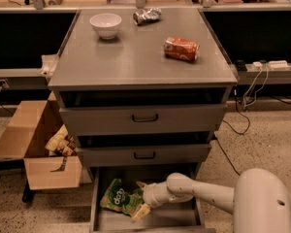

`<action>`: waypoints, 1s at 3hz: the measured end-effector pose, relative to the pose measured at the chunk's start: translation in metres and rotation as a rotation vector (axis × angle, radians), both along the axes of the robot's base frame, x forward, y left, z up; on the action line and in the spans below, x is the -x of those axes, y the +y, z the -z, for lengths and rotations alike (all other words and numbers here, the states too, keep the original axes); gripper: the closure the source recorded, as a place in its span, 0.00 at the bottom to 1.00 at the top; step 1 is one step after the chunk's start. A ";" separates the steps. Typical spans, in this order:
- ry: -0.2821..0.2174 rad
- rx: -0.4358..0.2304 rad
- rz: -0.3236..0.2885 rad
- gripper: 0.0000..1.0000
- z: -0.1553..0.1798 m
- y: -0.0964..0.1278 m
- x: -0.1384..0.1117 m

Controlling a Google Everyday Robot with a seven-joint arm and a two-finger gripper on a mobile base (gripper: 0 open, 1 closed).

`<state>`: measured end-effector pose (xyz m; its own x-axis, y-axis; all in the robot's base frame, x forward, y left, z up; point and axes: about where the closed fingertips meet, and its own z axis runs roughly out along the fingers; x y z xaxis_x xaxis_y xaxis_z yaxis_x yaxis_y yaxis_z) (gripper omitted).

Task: Pick green rice chip bag from bottom drawer and place on counter

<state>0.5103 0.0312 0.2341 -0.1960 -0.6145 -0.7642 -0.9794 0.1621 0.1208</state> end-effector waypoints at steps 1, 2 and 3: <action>-0.021 -0.013 0.013 0.00 0.024 0.009 -0.026; -0.030 -0.017 0.011 0.00 0.046 0.021 -0.045; -0.015 -0.014 0.006 0.00 0.067 0.030 -0.054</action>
Offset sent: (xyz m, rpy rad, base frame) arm 0.0710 0.0338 -0.0718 0.0172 -0.0468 -0.0099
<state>0.5638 0.0612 0.1671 -0.1877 -0.6025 -0.7757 -0.9802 0.1662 0.1081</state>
